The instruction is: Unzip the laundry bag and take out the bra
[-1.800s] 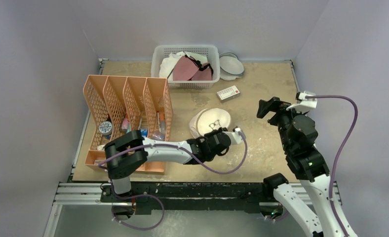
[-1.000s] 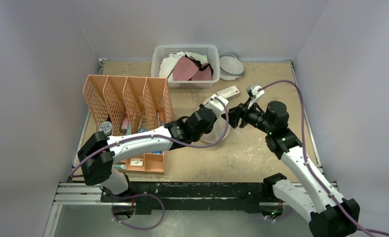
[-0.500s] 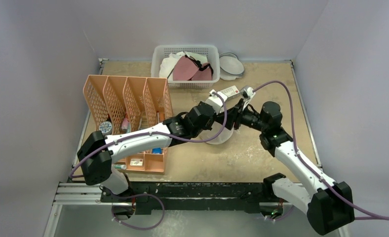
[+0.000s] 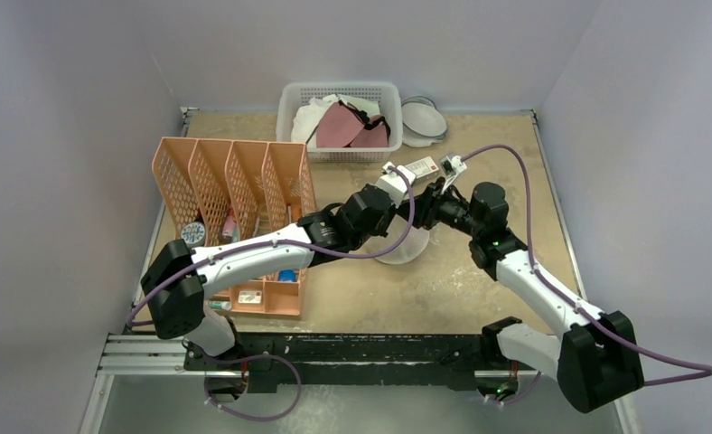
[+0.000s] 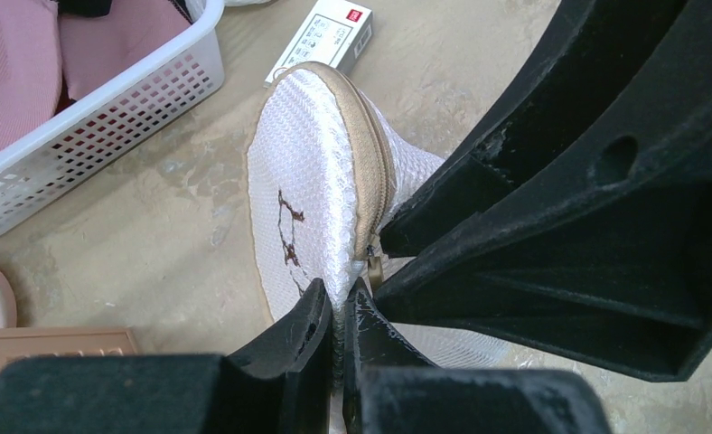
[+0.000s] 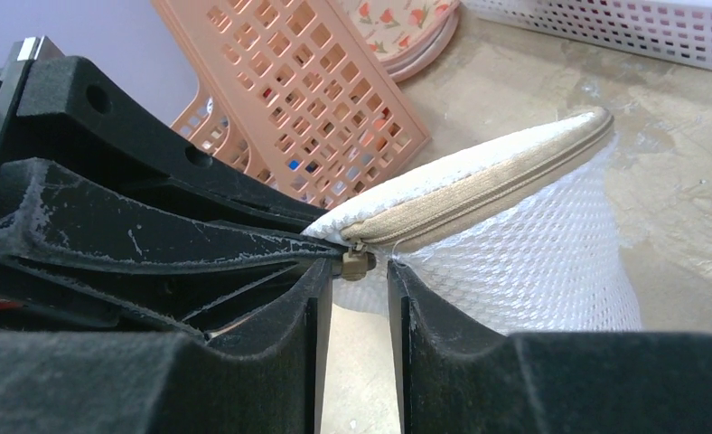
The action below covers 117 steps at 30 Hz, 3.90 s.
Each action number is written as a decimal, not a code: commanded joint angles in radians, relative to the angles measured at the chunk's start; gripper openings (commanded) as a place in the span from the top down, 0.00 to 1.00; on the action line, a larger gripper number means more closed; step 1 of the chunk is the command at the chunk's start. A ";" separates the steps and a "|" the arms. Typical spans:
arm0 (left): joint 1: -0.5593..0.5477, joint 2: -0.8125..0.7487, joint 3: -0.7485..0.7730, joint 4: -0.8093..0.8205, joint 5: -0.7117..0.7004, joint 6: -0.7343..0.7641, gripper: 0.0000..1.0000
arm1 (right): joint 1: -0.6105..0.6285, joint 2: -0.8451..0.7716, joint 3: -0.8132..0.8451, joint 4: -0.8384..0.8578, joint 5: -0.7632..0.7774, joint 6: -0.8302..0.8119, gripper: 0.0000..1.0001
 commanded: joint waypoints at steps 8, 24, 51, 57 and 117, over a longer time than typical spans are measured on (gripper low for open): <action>-0.001 -0.038 0.055 0.038 0.079 -0.006 1.00 | 0.002 0.056 -0.005 0.172 -0.003 0.033 0.65; -0.001 -0.037 0.059 0.035 0.072 -0.005 1.00 | 0.003 0.037 0.036 0.034 0.091 -0.081 0.77; -0.011 -0.039 0.077 -0.011 0.019 0.062 0.74 | -0.201 -0.076 0.149 -0.272 -0.001 -0.280 1.00; -0.010 -0.082 0.055 0.028 0.186 0.029 0.60 | -0.195 -0.116 0.129 -0.228 -0.119 -0.251 1.00; -0.004 -0.002 0.106 -0.065 -0.059 0.071 1.00 | -0.061 -0.102 0.175 -0.435 0.391 -0.182 1.00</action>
